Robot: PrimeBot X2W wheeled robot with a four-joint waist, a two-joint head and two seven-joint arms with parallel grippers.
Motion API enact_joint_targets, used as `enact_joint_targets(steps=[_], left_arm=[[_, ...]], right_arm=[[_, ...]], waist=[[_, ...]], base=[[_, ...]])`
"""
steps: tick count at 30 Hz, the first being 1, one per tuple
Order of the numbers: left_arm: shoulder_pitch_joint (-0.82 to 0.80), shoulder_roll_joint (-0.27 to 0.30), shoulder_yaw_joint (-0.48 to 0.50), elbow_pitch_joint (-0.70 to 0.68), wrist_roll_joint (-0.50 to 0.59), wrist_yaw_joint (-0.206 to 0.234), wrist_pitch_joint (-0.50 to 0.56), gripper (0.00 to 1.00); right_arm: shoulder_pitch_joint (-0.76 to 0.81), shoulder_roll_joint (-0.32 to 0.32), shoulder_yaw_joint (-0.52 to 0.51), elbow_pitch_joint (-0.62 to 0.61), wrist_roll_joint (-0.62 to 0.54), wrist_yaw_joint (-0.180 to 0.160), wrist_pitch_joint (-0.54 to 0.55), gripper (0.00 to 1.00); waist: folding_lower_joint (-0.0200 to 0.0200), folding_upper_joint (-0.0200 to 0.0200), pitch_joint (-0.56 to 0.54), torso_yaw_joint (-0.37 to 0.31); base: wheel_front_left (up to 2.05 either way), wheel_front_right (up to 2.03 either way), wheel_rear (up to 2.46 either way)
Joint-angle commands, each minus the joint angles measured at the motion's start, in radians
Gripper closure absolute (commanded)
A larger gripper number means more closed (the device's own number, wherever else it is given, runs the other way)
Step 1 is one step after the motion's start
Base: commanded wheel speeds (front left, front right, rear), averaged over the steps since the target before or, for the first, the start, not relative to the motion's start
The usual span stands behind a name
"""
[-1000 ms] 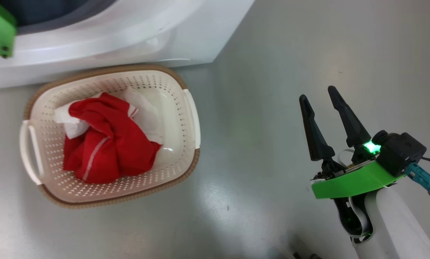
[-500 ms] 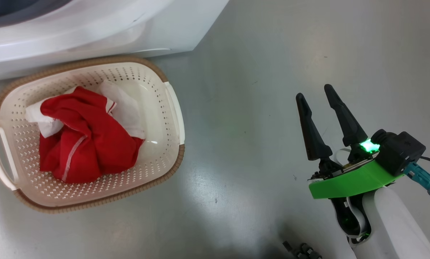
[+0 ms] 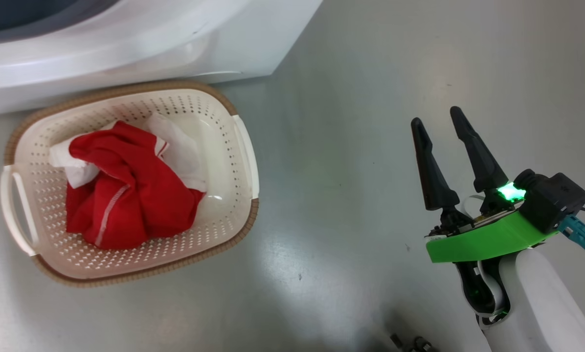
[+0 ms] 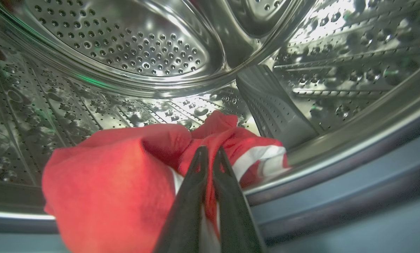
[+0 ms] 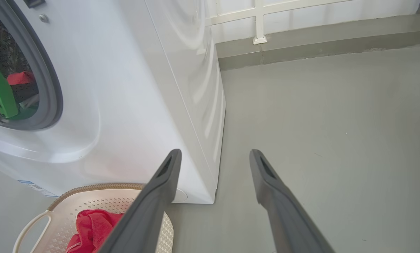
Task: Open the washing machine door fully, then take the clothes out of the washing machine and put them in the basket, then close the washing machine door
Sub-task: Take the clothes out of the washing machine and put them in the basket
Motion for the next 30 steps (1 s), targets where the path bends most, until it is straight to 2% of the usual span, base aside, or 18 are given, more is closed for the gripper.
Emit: enact_joint_targets(steps=[1, 4, 10, 14, 15, 18, 30], left_arm=[[0.017, 0.034, 0.017, -0.034, -0.018, 0.009, -0.014, 1.0], [0.045, 0.011, 0.062, -0.081, -0.081, -0.004, -0.021, 1.0], [0.181, -0.014, 0.142, -0.331, -0.184, -0.026, -0.022, 1.0], [0.321, -0.052, 0.207, -0.52, -0.243, -0.049, -0.022, 1.0], [0.377, -0.068, 0.22, -0.591, -0.248, -0.062, -0.022, 1.0], [0.465, -0.091, 0.246, -0.693, -0.249, -0.074, -0.022, 1.0], [0.75, -0.186, 0.332, -1.024, -0.231, -0.113, -0.022, 1.0]], right_arm=[[0.018, 0.0, 0.014, -0.019, -0.008, 0.007, -0.006, 0.0], [0.022, 0.0, 0.005, -0.017, -0.015, 0.007, -0.006, 0.0], [0.026, 0.0, -0.01, -0.015, -0.03, 0.007, -0.006, 0.0], [0.042, 0.0, -0.024, -0.01, -0.043, 0.007, -0.006, 0.0], [0.049, 0.0, -0.03, -0.009, -0.048, 0.007, -0.006, 0.0], [0.059, 0.0, -0.038, -0.007, -0.054, 0.007, -0.006, 0.0], [0.092, 0.0, -0.05, -0.001, -0.063, 0.007, -0.006, 0.0]], waist=[[-0.0001, -0.0001, -0.013, 0.013], [-0.0001, -0.0001, -0.029, 0.028], [-0.0001, -0.0001, -0.064, 0.052], [-0.0001, -0.0001, -0.099, 0.071], [-0.0001, -0.0001, -0.111, 0.079], [-0.0001, -0.0001, -0.132, 0.089], [-0.0001, -0.0001, -0.185, 0.115]], base=[[0.0, 0.0, 0.0], [0.0, 0.0, 0.0], [0.0, 0.0, 0.0], [0.0, 0.0, 0.0], [0.0, 0.0, 0.0], [0.0, 0.0, 0.0], [0.0, 0.0, 0.0]])
